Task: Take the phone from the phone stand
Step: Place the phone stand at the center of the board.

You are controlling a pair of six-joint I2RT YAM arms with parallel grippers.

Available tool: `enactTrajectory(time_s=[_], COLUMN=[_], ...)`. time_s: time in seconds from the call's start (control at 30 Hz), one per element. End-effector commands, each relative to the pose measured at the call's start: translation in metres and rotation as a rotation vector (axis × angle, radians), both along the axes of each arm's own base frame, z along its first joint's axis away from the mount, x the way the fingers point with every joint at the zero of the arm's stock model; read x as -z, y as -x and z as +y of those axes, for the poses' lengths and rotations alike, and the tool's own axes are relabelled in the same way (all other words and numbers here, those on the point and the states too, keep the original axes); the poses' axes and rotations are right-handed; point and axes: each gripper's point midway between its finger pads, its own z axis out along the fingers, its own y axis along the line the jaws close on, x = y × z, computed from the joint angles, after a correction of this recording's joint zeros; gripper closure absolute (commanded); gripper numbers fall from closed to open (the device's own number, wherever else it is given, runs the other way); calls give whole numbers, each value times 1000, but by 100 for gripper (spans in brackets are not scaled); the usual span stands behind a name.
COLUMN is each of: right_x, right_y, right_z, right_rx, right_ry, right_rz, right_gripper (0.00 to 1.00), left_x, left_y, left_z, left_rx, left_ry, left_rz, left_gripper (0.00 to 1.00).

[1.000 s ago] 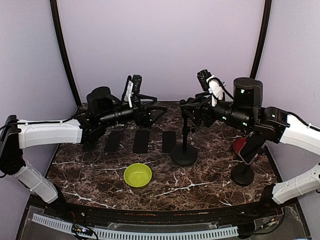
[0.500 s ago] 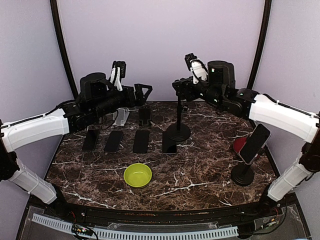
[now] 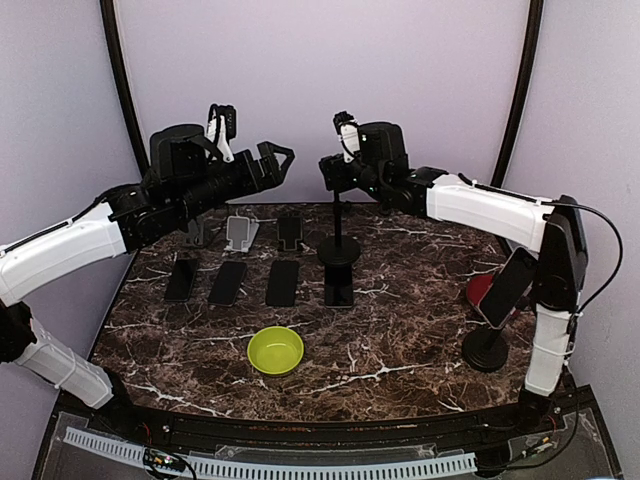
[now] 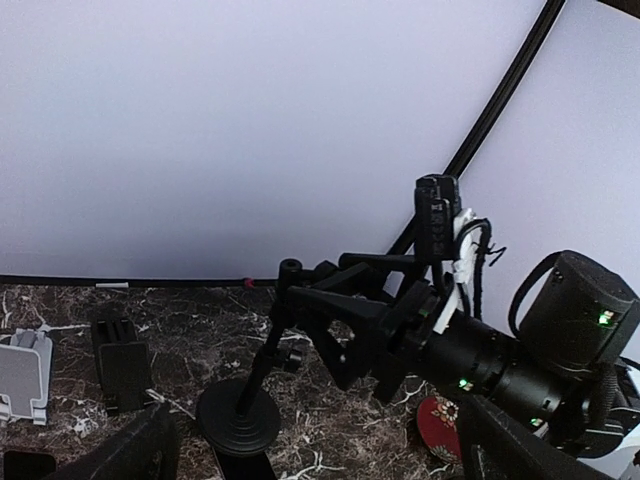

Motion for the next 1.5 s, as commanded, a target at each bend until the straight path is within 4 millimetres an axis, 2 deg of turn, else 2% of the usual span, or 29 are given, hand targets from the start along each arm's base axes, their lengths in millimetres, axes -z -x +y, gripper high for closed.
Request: enactTrajectory(time_s=[0.0, 0.37, 0.67, 1.13, 1.27, 1.37, 1.47], right_x=[-72, -66, -63, -34, -24, -20, -16], right_y=[-21, -54, -74, -98, -98, -97, -96], right_z=[-11, -26, -24, -17, -17, -18, -19], right_rx=[69, 136, 154, 159, 164, 163, 161], right_ry=[-167, -207, -233, -208, -206, -213, -211], right_rz=[-172, -222, -254, -252, -235, -222, -212], right_gripper=[49, 50, 50, 48, 34, 16, 8], left_x=[-15, -17, -13, 1, 4, 5, 7], left_y=[2, 2, 1, -1, -3, -5, -6], left_z=[-2, 1, -1, 7, 8, 10, 12], left_rx=[7, 2, 6, -13, -19, -30, -37], left_ry=[21, 41, 43, 35, 24, 21, 22], left_rz=[-16, -24, -20, -20, -19, -14, -11], left_gripper=[1, 1, 1, 1, 1, 1, 1])
